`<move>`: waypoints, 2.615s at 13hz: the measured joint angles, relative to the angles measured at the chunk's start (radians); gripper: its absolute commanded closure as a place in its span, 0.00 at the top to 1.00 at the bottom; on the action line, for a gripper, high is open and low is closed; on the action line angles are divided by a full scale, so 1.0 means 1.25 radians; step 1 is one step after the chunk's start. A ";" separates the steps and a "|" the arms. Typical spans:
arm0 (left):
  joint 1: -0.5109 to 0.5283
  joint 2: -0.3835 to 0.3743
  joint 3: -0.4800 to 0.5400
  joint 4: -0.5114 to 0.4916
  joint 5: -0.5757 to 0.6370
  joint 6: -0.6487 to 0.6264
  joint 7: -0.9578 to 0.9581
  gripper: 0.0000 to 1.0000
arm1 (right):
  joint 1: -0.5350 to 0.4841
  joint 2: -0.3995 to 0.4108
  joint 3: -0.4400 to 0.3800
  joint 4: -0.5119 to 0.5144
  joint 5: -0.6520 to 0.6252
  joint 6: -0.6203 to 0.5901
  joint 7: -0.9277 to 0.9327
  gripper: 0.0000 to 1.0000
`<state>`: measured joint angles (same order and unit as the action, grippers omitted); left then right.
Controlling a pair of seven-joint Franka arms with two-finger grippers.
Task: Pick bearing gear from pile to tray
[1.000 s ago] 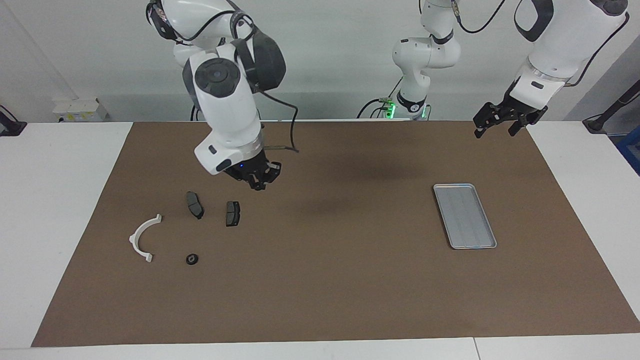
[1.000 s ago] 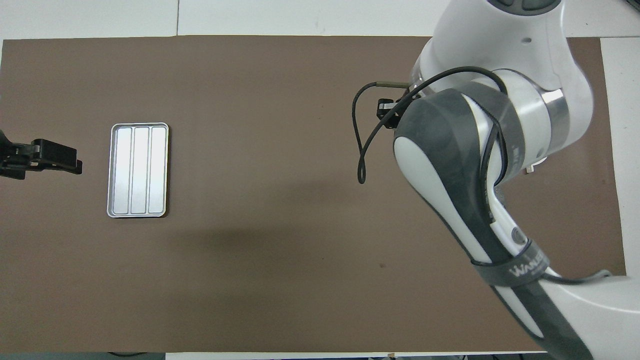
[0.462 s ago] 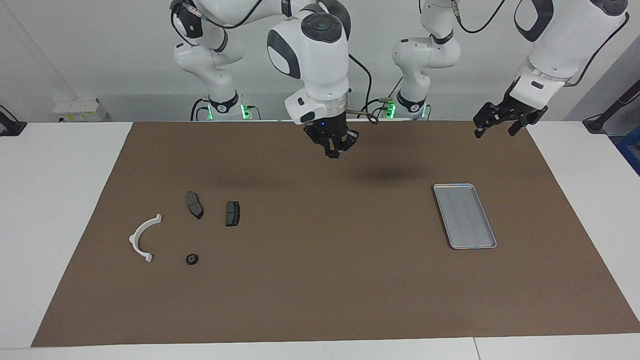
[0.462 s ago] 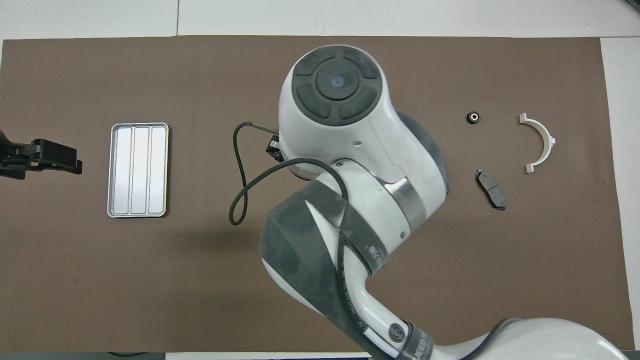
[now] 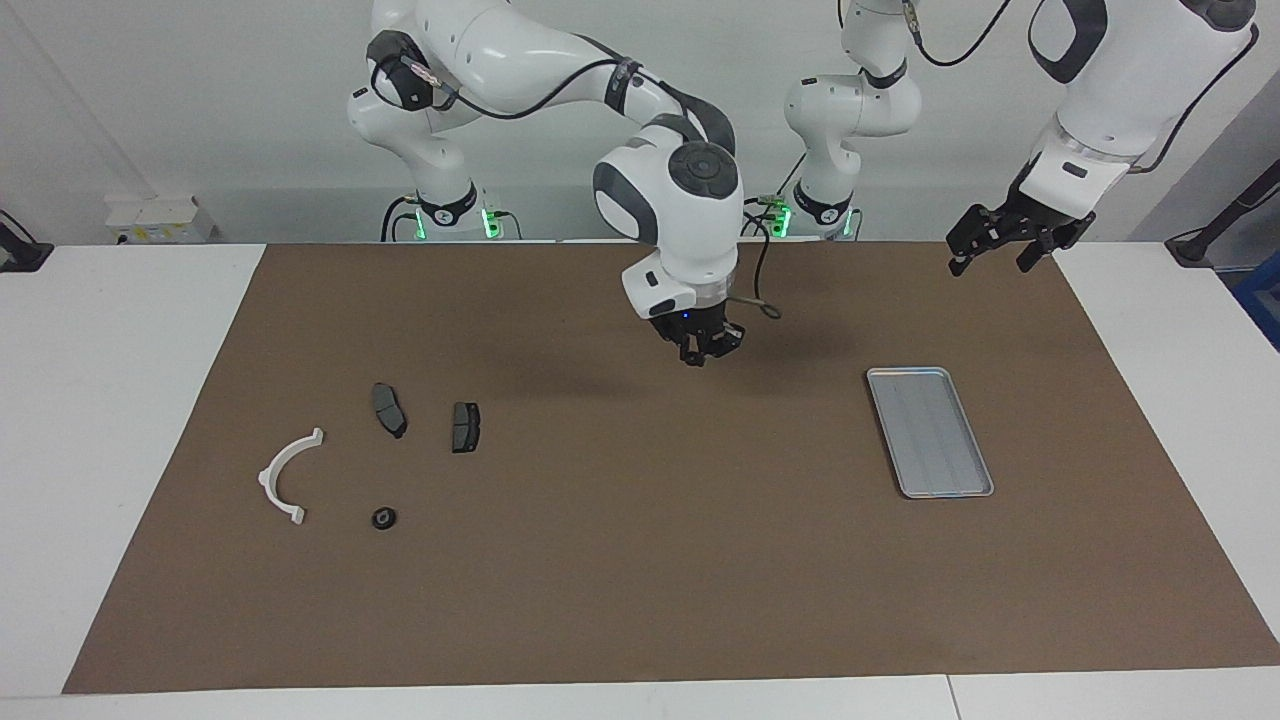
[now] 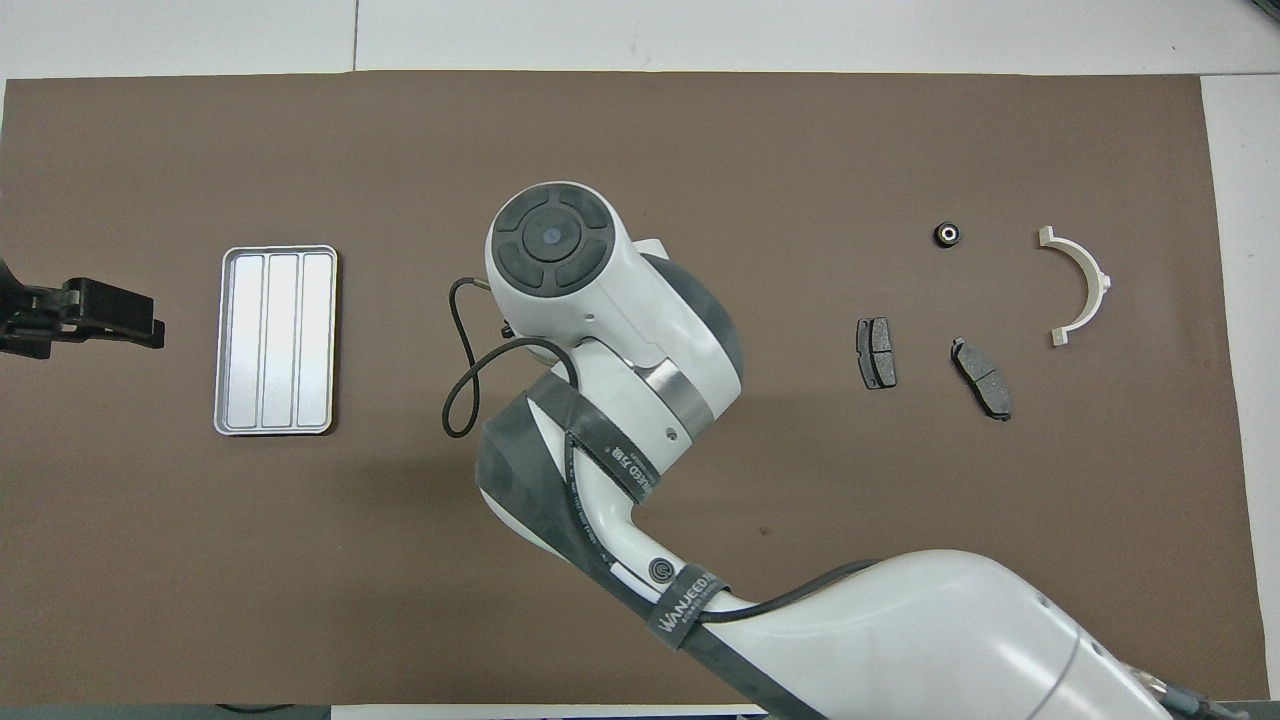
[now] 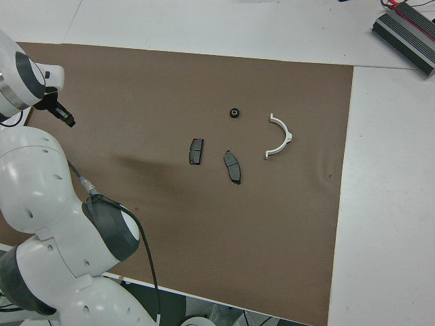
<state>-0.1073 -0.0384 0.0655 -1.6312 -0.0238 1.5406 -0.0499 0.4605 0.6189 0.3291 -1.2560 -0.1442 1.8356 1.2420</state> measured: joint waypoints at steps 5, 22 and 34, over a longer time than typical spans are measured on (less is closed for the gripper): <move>0.000 0.000 0.000 0.000 0.000 0.000 0.000 1.00 | 0.034 0.115 -0.007 -0.003 -0.047 0.150 0.039 0.00; -0.004 -0.001 -0.004 0.000 0.000 -0.007 0.000 1.00 | -0.065 0.016 -0.018 0.038 -0.063 0.059 -0.078 1.00; -0.193 0.049 -0.020 -0.185 -0.001 0.233 -0.510 1.00 | -0.487 -0.125 -0.018 -0.022 -0.013 -0.053 -0.981 1.00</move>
<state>-0.3480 0.0224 0.0399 -1.8619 -0.0245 1.8313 -0.6872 -0.1482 0.4629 0.3062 -1.2838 -0.1609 1.7693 0.0161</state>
